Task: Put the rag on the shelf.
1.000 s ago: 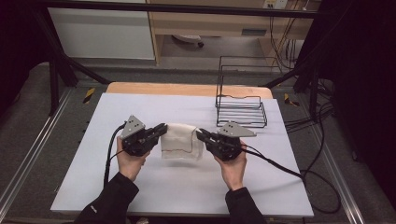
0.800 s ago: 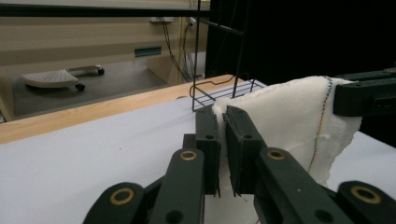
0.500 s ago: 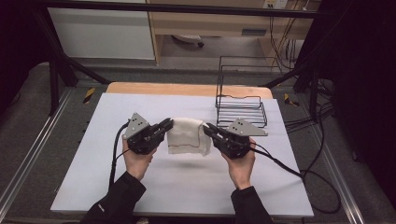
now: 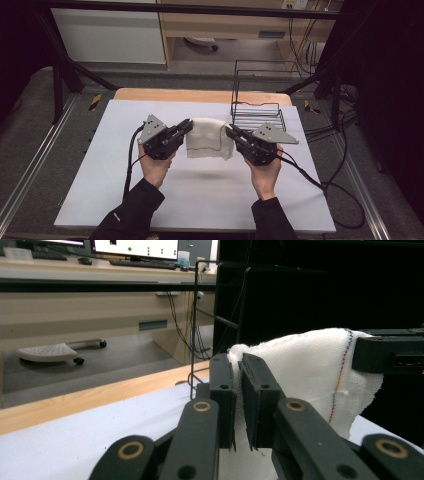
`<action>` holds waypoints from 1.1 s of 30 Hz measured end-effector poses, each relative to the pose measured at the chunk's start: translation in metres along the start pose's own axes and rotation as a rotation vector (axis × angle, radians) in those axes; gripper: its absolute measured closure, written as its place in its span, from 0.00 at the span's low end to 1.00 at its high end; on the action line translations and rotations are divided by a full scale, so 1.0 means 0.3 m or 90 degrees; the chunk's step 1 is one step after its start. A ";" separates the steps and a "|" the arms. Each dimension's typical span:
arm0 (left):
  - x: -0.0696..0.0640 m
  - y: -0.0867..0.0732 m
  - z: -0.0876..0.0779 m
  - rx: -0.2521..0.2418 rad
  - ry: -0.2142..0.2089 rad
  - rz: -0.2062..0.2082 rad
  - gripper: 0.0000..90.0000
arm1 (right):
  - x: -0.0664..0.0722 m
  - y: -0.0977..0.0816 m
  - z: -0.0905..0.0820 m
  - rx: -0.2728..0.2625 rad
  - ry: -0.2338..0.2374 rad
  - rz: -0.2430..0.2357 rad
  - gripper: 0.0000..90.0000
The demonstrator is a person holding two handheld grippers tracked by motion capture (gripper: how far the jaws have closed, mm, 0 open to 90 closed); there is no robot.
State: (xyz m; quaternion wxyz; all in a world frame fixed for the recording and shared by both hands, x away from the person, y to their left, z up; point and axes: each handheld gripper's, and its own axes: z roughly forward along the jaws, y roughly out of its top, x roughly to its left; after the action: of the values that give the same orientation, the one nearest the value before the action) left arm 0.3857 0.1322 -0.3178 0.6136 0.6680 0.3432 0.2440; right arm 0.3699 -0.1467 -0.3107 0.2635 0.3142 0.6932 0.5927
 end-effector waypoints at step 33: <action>-0.141 0.182 0.173 -0.055 -0.029 0.027 0.93 | -0.146 0.116 -0.139 -0.090 -0.079 0.003 0.91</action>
State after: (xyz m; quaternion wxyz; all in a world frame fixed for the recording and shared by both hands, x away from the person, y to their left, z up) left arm 0.4060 0.0657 -0.2666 0.6443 0.6531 0.3043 0.2565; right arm 0.3725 -0.2033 -0.2700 0.3260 0.3330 0.6314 0.6199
